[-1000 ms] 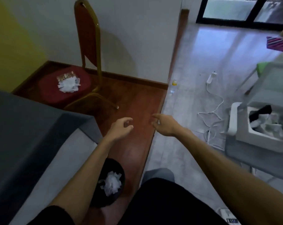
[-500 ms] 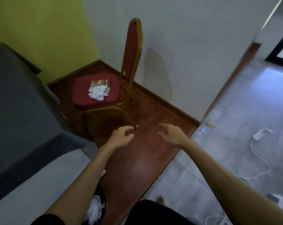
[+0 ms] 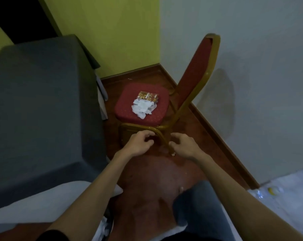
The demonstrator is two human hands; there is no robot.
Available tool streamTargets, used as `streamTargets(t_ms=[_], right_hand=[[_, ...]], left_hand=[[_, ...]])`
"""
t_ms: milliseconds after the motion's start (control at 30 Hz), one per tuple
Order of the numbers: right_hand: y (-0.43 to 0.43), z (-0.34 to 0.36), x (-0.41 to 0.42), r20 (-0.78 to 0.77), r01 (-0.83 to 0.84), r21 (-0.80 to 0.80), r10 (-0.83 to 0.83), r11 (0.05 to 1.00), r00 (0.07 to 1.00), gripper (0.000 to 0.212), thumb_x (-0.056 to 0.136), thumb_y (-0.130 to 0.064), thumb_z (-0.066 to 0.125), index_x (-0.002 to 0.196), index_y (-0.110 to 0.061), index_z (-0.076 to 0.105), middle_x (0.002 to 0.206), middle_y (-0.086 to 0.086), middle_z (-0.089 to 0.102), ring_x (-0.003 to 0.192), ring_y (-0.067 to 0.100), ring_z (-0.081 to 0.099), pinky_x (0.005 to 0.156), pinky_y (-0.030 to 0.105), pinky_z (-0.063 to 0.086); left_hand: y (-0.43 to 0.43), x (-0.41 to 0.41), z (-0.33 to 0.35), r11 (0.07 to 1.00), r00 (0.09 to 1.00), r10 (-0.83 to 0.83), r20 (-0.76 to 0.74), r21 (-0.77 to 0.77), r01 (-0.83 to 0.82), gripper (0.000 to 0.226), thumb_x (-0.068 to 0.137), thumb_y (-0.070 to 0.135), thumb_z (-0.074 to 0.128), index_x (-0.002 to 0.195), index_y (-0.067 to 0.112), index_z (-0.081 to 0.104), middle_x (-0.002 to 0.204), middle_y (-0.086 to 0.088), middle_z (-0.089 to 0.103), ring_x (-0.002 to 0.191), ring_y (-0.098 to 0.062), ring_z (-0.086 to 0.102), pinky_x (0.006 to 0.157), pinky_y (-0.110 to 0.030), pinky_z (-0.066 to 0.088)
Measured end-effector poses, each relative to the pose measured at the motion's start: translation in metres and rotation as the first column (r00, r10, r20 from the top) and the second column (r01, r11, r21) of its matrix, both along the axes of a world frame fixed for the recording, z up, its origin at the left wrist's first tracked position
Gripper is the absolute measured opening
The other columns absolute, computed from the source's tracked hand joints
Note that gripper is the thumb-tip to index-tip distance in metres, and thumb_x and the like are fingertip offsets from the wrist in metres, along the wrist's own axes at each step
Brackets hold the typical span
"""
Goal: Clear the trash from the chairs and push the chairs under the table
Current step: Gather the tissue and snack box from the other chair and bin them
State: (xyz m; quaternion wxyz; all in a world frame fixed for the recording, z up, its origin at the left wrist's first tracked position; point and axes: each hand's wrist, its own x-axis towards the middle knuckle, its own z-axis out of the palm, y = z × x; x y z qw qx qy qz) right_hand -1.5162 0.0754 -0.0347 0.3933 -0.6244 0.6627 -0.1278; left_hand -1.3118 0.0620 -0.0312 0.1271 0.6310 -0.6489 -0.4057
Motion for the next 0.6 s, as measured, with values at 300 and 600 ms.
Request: streamTargets(t_ms=[300,600], right_hand=[[-0.138,0.042,-0.003,0.018,-0.131,0.124,0.13,0.984,0.991,0.048,0.095,-0.027,0.058,0.142,-0.017,0.054,0.132,0.007,0.066,0.113,0.026,0.067,0.097,0.031,0.051],[-0.222,0.079,0.041,0.019,-0.233,0.214,0.234,0.949,0.972,0.047,0.094,-0.029,0.059,0.139,-0.017,0.057,0.125,0.007,0.069,0.107,0.028,0.069,0.097,0.041,0.054]], left_hand=[[-0.096,-0.011,0.047,0.969,0.97,0.234,-0.062,0.092,-0.227,0.039,0.095,0.017,0.062,0.134,0.018,0.061,0.135,-0.007,0.063,0.128,-0.021,0.057,0.102,-0.027,0.043],[-0.148,0.02,0.088,0.916,0.919,0.378,-0.111,0.191,-0.354,0.037,0.094,0.024,0.062,0.131,0.025,0.063,0.132,-0.003,0.063,0.124,-0.018,0.059,0.104,-0.035,0.049]])
